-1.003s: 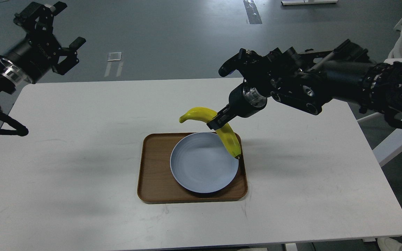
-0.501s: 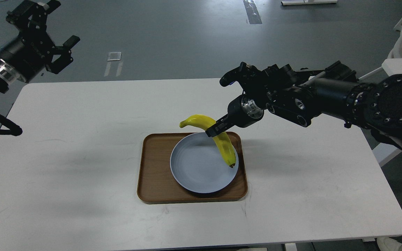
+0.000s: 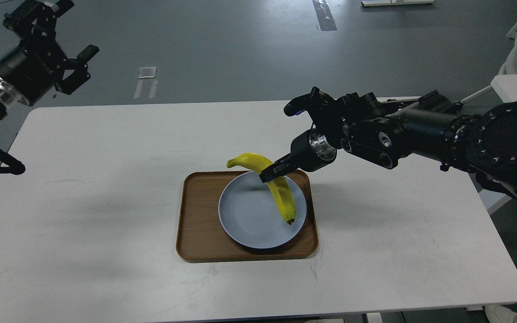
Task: Place banana on plate with both arms
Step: 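Lower the banana onto the plate and open the right gripper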
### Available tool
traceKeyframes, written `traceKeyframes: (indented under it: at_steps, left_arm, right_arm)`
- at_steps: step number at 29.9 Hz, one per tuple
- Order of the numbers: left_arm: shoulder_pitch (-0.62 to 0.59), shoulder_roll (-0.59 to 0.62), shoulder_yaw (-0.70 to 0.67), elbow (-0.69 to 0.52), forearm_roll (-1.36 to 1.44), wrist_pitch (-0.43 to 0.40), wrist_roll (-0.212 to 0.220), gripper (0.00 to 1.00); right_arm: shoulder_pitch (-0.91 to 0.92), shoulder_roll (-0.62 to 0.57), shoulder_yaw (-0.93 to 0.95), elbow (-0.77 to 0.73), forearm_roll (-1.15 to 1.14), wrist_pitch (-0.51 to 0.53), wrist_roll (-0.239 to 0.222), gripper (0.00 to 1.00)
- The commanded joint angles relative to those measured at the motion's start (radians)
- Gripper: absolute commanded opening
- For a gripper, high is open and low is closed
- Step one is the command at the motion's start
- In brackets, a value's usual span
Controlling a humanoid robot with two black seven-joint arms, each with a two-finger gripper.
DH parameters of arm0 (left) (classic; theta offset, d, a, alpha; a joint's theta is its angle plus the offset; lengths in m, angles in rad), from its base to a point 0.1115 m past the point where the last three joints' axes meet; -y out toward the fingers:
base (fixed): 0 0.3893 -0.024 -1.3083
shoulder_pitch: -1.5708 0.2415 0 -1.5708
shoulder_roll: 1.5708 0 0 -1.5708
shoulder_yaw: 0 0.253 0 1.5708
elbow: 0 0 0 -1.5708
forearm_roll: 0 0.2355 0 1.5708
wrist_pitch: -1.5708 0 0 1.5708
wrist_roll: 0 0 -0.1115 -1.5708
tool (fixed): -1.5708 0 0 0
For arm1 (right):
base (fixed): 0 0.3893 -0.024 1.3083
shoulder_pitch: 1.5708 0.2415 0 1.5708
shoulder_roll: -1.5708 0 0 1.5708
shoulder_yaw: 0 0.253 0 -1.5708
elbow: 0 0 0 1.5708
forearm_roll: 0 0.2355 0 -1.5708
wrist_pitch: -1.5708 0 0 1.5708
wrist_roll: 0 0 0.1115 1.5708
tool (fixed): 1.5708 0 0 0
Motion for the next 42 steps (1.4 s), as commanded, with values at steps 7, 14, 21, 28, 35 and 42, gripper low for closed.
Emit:
traceKeyframes:
  at_steps: [7,14,21,28,35,42]
  left_arm:
    - [0.0,0.009,0.0,0.0,0.0,0.0,0.0,0.98]
    - [0.0,0.012,0.0,0.0,0.0,0.0,0.0,0.98]
    - [0.0,0.013,0.0,0.0,0.0,0.0,0.0,0.98]
    - [0.0,0.012,0.0,0.0,0.0,0.0,-0.001,0.98]
    - [0.0,0.009,-0.003,0.0,0.0,0.0,0.0,0.98]
    - [0.0,-0.002,-0.005,0.0,0.0,0.0,0.0,0.98]
  right_arm:
    - [-0.029,0.0,0.001,0.0,0.001,0.0,0.0,0.1]
    - [-0.038,0.0,0.004,-0.003,0.002,0.0,0.0,0.18]
    - [-0.042,0.0,0.006,-0.006,0.002,0.0,0.0,0.52]
    - [-0.042,0.0,0.02,-0.012,0.005,0.0,0.0,0.99]
    - [-0.012,0.0,0.121,-0.039,0.056,0.0,0.0,1.0]
    - [-0.03,-0.078,0.371,-0.06,0.182,0.0,0.0,1.0]
